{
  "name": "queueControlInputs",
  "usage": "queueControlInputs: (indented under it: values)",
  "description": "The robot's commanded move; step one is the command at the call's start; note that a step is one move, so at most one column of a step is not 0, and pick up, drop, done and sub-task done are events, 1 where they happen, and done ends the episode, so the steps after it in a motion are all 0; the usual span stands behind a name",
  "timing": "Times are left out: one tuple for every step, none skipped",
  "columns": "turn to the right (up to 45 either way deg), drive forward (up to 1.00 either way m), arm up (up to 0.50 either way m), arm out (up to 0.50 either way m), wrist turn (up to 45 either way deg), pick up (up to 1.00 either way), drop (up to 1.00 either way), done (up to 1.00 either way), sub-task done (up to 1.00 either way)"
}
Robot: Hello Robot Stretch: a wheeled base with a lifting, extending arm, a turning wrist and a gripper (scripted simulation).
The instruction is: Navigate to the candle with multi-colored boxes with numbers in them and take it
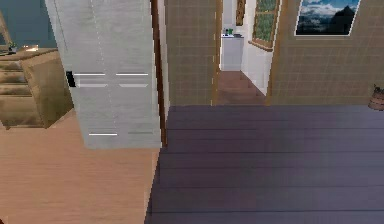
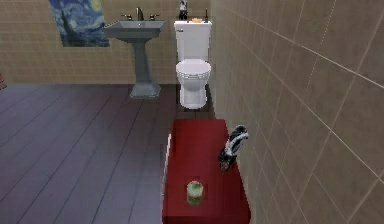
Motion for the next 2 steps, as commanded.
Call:
queueControlInputs:
  values:
    - [0.0,0.00,0.00,0.38,0.0,0.00,0.00,0.00,0.00]
    - [0.0,0.00,0.00,0.00,45.0,0.00,0.00,0.00,0.00]
